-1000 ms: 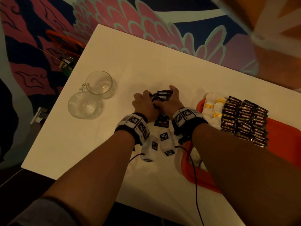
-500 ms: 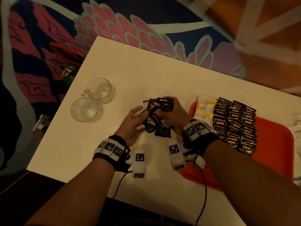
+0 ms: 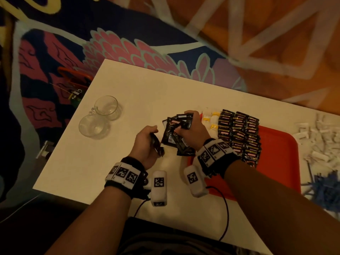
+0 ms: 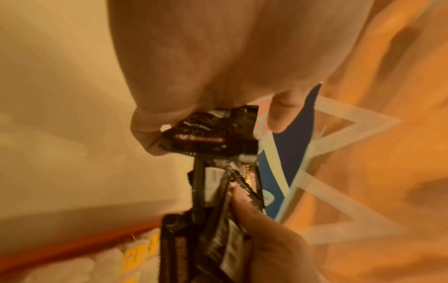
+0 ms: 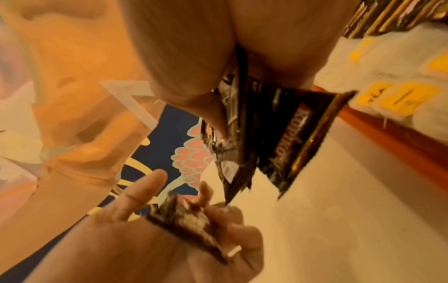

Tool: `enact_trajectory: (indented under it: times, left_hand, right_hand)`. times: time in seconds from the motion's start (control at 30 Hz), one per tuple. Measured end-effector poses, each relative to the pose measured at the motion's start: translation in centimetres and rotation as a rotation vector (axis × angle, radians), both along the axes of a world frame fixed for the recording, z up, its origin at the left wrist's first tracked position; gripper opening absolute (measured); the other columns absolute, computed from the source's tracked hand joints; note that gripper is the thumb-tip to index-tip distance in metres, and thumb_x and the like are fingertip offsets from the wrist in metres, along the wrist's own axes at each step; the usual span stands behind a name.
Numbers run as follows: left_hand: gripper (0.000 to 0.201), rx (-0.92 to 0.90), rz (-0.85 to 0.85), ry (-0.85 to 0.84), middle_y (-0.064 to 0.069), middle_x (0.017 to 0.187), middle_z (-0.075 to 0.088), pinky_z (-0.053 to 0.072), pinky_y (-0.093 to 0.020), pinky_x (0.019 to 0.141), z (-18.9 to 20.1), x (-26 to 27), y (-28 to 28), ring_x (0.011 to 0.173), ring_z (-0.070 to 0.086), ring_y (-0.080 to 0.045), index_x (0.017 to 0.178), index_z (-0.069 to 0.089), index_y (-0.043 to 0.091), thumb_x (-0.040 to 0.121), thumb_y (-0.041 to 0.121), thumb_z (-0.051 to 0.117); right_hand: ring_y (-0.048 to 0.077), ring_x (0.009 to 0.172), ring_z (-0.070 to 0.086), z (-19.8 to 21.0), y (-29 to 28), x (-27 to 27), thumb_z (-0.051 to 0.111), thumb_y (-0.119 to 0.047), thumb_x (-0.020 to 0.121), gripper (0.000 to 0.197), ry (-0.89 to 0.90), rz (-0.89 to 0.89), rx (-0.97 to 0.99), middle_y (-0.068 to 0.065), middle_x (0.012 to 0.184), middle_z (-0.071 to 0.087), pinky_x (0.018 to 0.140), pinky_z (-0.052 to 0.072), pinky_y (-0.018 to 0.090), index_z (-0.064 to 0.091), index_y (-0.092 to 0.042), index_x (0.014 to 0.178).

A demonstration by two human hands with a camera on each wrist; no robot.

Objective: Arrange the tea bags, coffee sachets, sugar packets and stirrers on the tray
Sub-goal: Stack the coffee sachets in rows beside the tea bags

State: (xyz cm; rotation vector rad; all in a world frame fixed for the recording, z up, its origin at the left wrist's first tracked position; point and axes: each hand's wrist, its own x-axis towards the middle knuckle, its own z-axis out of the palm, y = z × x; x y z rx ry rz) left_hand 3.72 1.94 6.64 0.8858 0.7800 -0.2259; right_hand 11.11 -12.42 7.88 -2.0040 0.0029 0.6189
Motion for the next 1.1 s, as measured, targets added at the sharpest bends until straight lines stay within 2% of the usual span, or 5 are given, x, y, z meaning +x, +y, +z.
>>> enact_trajectory:
  times: [0.17,0.27,0.57,0.93,1.1]
  left_hand:
    - [0.027,0.240,-0.142,-0.090,-0.012,0.097,0.060,0.047,-0.029,0.048,2.4,-0.7,-3.3,0.074,0.060,-0.023,0.102,0.050,0.015,0.094,-0.006,0.037]
    - [0.038,0.382,-0.223,-0.148,-0.011,0.119,0.055,0.056,-0.032,0.061,2.8,-1.3,-4.6,0.091,0.063,-0.022,0.125,0.043,0.022,0.099,-0.005,0.048]
    - [0.037,-0.284,-0.144,-0.126,-0.015,0.095,0.072,0.055,-0.043,0.079,6.1,-3.8,-11.2,0.084,0.070,-0.028,0.115,0.064,0.007,0.081,0.015,0.054]
    - [0.062,-0.214,-0.238,-0.074,-0.026,0.110,0.065,0.061,-0.047,0.063,9.2,-4.7,-17.5,0.089,0.068,-0.039,0.140,0.050,0.000,0.081,0.014,0.058]
    - [0.039,-0.138,-0.288,-0.109,-0.022,0.093,0.071,0.058,-0.039,0.054,9.0,-4.8,-18.5,0.073,0.072,-0.032,0.130,0.054,-0.005,0.094,0.007,0.049]
  right_hand:
    - [0.010,0.087,0.056,2.1,-1.8,-2.0,0.067,-0.008,0.087,0.055,-0.032,0.023,-0.002,-0.006,0.098,0.055,0.063,0.040,0.009,0.034,-0.015,0.130]
    - [0.020,0.097,0.060,3.6,-3.2,-2.6,0.067,-0.009,0.085,0.055,0.003,-0.022,0.040,0.002,0.108,0.059,0.081,0.051,0.030,0.035,-0.021,0.128]
    - [0.032,0.103,0.060,7.1,-7.8,-6.2,0.047,-0.021,0.066,0.055,0.138,-0.086,0.241,0.004,0.106,0.059,0.095,0.049,0.055,0.043,-0.033,0.119]
    - [0.022,0.118,0.051,9.9,-15.7,-7.3,0.056,-0.011,0.086,0.056,-0.116,0.109,-0.015,0.006,0.129,0.051,0.096,0.044,0.029,0.040,-0.022,0.138]
    - [0.024,0.146,0.014,12.8,-19.3,-7.2,0.080,-0.044,0.072,0.099,-0.426,0.423,-0.206,0.002,0.157,0.014,0.119,0.020,0.048,0.020,-0.036,0.151]
